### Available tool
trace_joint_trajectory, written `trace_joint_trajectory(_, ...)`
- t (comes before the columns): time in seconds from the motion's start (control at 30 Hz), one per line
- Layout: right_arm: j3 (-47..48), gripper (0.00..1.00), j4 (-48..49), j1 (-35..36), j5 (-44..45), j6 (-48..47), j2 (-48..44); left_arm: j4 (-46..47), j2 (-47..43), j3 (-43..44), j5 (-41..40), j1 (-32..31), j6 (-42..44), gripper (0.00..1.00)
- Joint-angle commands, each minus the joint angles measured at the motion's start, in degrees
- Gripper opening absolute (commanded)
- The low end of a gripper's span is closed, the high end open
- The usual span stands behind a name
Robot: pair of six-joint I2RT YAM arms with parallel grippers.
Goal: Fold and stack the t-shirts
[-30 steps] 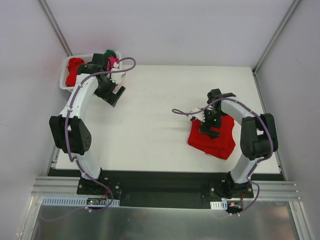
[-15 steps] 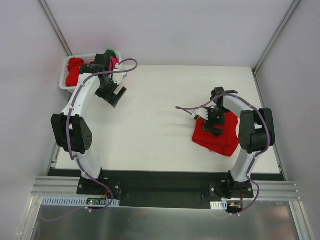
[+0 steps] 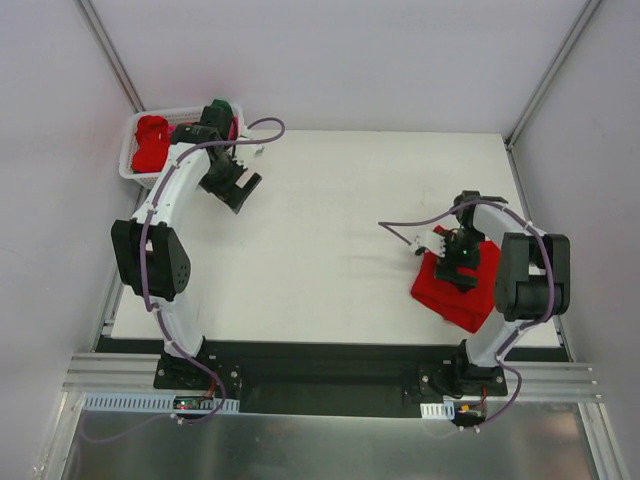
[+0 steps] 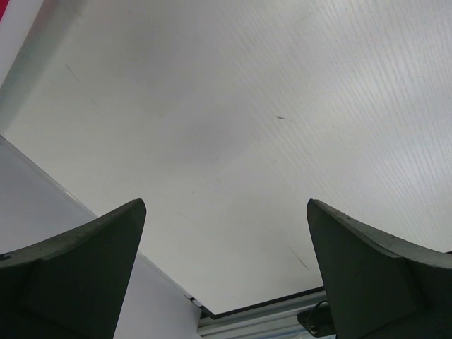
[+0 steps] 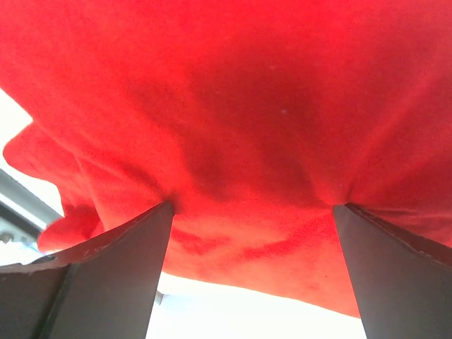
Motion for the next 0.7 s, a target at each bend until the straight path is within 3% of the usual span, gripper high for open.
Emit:
trace_joint_trajectory(0.0,-3.3,1.0,-5.4,-4.0,2.0,-6.0,-2.8,-1.3,0.4,2.2,0.8,-0.8,0.3,0.99)
trace_joint_trajectory(0.4,-2.1,1.0,-0.8,-13.1,6.7,-15.7,0.9,-1.4,-0.2,1.3,-2.4,-3.8,1.1,0.99)
trace_joint_trajectory(0.67,3.1,1.0,-0.2,-16.5,6.4,-8.1,8.6,-2.3,-1.7,0.4,-6.5,-4.2,2.0,0.99)
